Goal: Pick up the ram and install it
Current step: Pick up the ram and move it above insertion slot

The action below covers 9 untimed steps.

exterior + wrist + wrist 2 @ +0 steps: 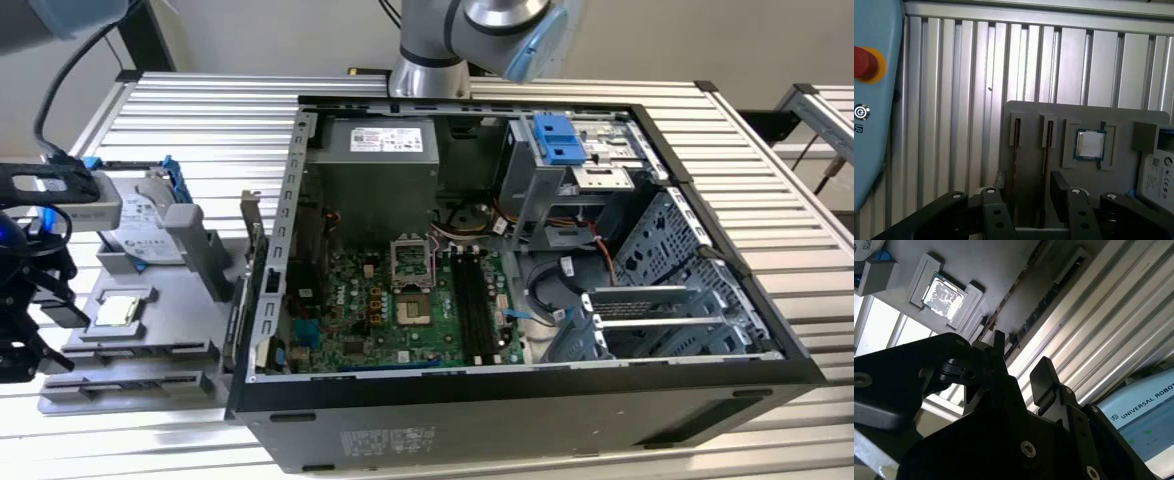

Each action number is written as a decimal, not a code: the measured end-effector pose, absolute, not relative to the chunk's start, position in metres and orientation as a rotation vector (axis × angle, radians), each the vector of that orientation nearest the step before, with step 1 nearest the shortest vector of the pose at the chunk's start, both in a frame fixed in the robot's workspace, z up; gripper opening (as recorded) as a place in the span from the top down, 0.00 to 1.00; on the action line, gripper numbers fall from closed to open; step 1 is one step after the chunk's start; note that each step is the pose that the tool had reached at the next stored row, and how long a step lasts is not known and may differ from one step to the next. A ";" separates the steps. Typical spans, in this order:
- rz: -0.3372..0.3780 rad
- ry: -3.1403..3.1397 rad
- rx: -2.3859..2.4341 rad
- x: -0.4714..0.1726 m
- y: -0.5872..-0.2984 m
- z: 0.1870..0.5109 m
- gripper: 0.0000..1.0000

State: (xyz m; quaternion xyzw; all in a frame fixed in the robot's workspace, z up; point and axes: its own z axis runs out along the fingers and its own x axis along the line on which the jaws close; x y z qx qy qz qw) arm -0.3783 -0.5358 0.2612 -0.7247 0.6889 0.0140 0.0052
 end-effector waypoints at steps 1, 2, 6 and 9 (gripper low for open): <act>0.044 2.157 -2.269 -0.378 -0.536 0.260 0.00; 0.044 2.157 -2.269 -0.378 -0.536 0.258 0.00; 0.044 2.157 -2.269 -0.378 -0.536 0.254 0.00; 0.044 2.157 -2.269 -0.378 -0.536 0.250 0.00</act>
